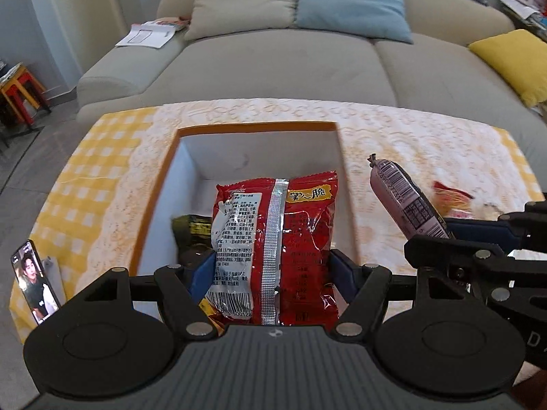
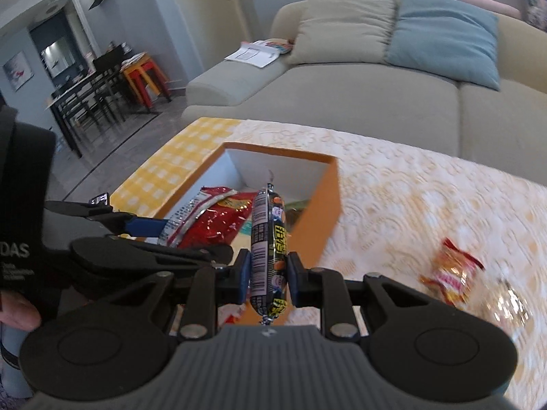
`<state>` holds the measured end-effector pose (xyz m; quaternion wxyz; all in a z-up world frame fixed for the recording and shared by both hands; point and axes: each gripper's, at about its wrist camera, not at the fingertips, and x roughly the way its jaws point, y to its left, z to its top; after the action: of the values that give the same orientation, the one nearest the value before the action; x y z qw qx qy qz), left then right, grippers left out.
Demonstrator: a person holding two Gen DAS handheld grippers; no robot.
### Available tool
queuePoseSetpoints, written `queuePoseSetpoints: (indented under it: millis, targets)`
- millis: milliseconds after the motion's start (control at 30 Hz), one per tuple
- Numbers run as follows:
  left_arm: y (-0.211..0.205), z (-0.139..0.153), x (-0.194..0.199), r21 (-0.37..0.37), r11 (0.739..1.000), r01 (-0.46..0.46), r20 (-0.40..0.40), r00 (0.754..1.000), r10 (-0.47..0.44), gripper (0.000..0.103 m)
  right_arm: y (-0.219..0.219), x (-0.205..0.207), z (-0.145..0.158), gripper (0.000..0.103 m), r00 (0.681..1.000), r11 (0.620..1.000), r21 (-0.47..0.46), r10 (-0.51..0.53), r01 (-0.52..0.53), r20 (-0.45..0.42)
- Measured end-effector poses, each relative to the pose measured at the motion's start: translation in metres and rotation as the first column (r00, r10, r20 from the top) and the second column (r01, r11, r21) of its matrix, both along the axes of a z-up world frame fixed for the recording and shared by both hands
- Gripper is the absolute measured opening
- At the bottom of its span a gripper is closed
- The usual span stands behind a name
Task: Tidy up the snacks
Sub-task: 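Lower the red packet into the box with left while right lowers the sausage stick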
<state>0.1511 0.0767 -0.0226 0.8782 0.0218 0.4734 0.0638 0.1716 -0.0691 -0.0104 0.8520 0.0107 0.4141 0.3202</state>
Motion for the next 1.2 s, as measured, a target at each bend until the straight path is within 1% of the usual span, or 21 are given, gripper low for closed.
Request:
queuePoseSetpoints:
  millis: [233, 367, 467, 567, 700, 833, 1033, 1100, 1200]
  targets:
    - [0.028, -0.015, 0.025, 0.019, 0.999, -0.041, -0.039, 0.998, 0.042, 0.081, 0.038, 0.03, -0.013, 0.02, 0.999, 0.995, -0.089, 0.035, -0.035, -0.001]
    - [0.04, -0.027, 0.04, 0.028, 0.998, -0.051, -0.065, 0.996, 0.053, 0.081, 0.056, 0.047, -0.026, 0.02, 0.999, 0.989, -0.138, 0.049, -0.05, -0.007]
    - [0.049, -0.035, 0.05, 0.023, 0.998, -0.062, -0.083, 0.995, 0.064, 0.081, 0.066, 0.061, -0.032, 0.02, 0.998, 0.984, -0.169, 0.055, -0.056, -0.012]
    - [0.055, -0.042, 0.058, 0.014, 0.998, -0.069, -0.083, 0.994, 0.07, 0.081, 0.075, 0.07, -0.038, 0.02, 0.998, 0.978, -0.2, 0.063, -0.063, -0.008]
    - [0.059, -0.055, 0.069, -0.004, 0.998, -0.069, -0.094, 0.993, 0.068, 0.081, 0.089, 0.083, -0.05, 0.02, 0.996, 0.964, -0.251, 0.088, -0.086, -0.003]
    - [0.058, -0.069, 0.076, 0.01, 0.998, -0.066, -0.098, 0.993, 0.066, 0.081, 0.098, 0.093, -0.063, 0.02, 0.995, 0.951, -0.296, 0.096, -0.094, -0.007]
    - [0.063, -0.08, 0.087, 0.002, 0.997, -0.073, -0.108, 0.991, 0.073, 0.081, 0.111, 0.1, -0.076, 0.02, 0.992, 0.925, -0.363, 0.127, -0.109, 0.027]
    - [0.064, -0.084, 0.09, 0.006, 0.997, -0.079, -0.108, 0.991, 0.08, 0.081, 0.118, 0.1, -0.079, 0.02, 0.987, 0.911, -0.395, 0.151, -0.122, 0.044]
    - [0.065, -0.088, 0.093, 0.01, 0.997, -0.083, -0.117, 0.99, 0.083, 0.081, 0.124, 0.104, -0.087, 0.02, 0.982, 0.892, -0.429, 0.181, -0.144, 0.046]
